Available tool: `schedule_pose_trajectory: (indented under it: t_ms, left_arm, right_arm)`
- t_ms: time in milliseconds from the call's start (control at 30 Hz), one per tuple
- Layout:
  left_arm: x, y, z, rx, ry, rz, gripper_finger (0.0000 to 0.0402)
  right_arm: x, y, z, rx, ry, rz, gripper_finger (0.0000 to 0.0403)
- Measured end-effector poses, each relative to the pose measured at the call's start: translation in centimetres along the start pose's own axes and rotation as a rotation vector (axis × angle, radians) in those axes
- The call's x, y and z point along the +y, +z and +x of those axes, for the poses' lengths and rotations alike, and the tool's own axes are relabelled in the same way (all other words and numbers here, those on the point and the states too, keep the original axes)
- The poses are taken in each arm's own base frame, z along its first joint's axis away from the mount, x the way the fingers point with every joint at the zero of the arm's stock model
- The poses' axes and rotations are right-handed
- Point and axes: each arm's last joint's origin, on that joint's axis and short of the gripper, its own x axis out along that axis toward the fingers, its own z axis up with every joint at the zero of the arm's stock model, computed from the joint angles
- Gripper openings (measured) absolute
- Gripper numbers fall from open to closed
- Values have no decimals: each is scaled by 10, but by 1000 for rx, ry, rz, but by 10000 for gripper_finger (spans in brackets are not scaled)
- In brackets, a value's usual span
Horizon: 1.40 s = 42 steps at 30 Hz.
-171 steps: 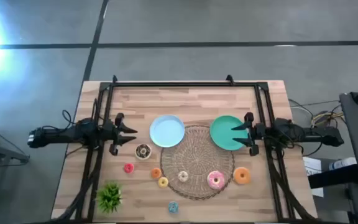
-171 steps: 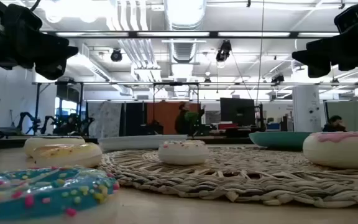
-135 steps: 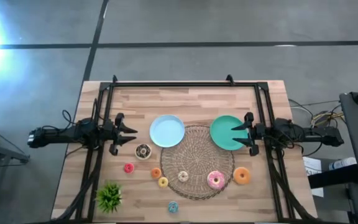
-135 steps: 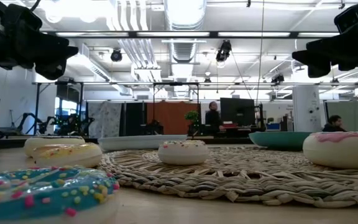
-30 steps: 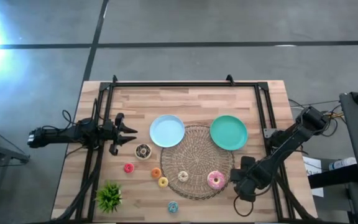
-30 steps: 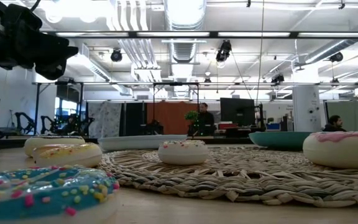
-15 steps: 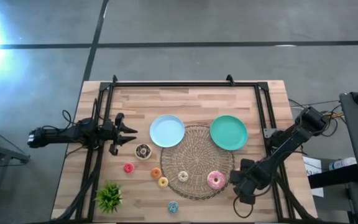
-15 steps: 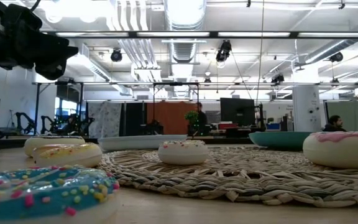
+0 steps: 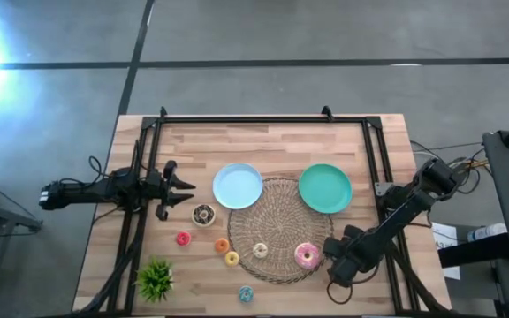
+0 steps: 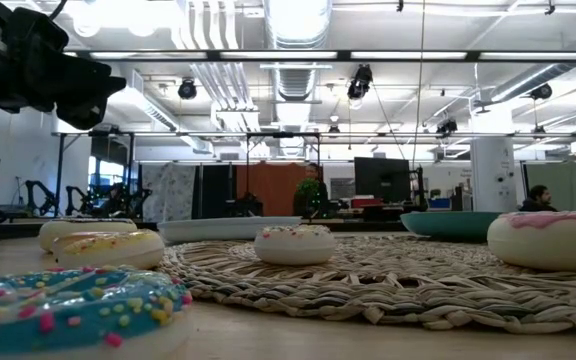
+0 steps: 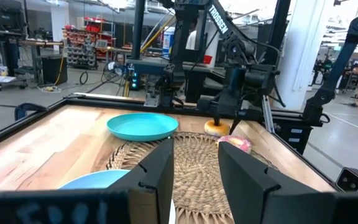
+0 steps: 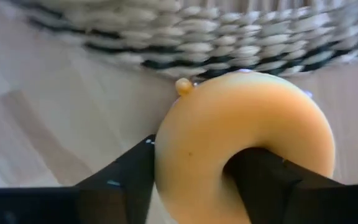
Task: Pick & Place donuts
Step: Put the big orange donut on the green plate
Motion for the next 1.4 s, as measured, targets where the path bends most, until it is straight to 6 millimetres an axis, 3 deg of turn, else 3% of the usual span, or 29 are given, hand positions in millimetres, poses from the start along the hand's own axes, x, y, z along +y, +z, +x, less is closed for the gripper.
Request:
schedule_pose_trajectory:
  t_ms: [167,300,400,500,733,767,967,1067,1133,1200,1400]
  left_arm:
    - [0,-1,0,6,1,0,101]
    - [0,-1,1,11,2,0,101]
    - [0,-1,1,14,2,-1,101]
    - [0,-1,1,15,2,-1,101]
    - [0,0,1,4,8,-9,101]
    - [0,4,1,-41,14,-72,101]
    - [1,38,-7,-473,-12,-818,101]
    - [4,50,-14,-674,-13,-1006,101]
    - [8,50,-16,-771,106,-1040,101]
    - [11,44,-13,-756,210,-1083,101]
    - [16,14,15,-492,438,-1283,101]
  right_arm:
    - [-5,2,-29,-94,111,158,81]
    - [-26,1,-55,-273,216,431,21]
    - [-51,-1,-67,-454,375,670,20]
    - [-73,-2,-72,-678,642,883,26]
    - [-105,2,-59,-1059,1027,1215,33]
    - [-108,4,-57,-1090,1049,1237,33]
    - [-118,19,-59,-1226,1098,1274,33]
    - [-118,29,-63,-1262,1064,1259,33]
    - [-117,37,-69,-1288,1029,1229,33]
    - [-115,47,-76,-1304,1006,1197,33]
    - [-116,79,-82,-1310,966,1162,34]
